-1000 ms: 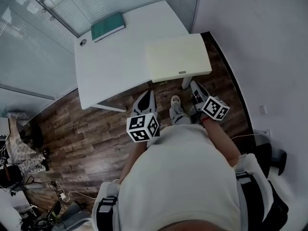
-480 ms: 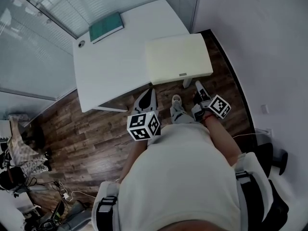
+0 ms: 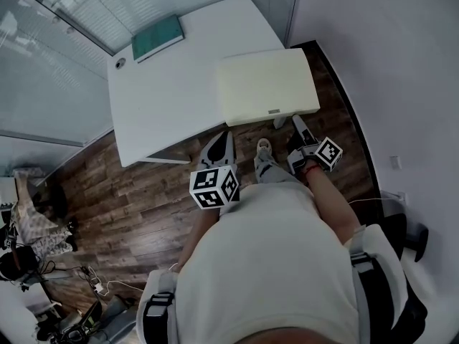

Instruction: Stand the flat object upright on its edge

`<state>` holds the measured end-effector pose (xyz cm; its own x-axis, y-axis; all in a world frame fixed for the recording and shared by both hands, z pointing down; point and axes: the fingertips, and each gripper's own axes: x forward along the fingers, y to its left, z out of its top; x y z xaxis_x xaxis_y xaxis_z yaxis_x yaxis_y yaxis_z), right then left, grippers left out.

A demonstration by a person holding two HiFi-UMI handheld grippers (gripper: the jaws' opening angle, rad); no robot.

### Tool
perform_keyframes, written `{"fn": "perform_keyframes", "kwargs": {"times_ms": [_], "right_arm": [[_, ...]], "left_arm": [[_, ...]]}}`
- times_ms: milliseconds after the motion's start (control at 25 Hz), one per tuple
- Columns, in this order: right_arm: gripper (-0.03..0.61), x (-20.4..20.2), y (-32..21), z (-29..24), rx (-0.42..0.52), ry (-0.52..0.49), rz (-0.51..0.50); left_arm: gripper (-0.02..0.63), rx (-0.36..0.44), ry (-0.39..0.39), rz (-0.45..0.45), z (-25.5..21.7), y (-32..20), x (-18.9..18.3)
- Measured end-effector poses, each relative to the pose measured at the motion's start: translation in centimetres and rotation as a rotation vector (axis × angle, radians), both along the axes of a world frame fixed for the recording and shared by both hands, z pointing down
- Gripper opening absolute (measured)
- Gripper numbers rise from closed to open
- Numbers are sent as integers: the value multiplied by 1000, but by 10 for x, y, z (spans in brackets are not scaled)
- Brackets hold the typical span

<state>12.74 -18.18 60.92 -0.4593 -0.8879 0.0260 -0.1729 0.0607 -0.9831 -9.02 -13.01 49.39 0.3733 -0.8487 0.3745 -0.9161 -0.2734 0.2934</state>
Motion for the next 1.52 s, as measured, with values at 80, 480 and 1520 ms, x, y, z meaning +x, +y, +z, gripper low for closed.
{"fn": "perform_keyframes", "kwargs": {"times_ms": [80,480,1520], "right_arm": [[363,-1,-4,5,-5,-25,5],[422,-2,-32,23,-69,-68,102],[420,12,-89,29,-64,-146,246]], "left_arm": [[23,-2,-3,-2,0,-2,-2],[23,-10,-17,-4,4,-14,-5],[23,-35,-39,-30,14,-27,-9]]}}
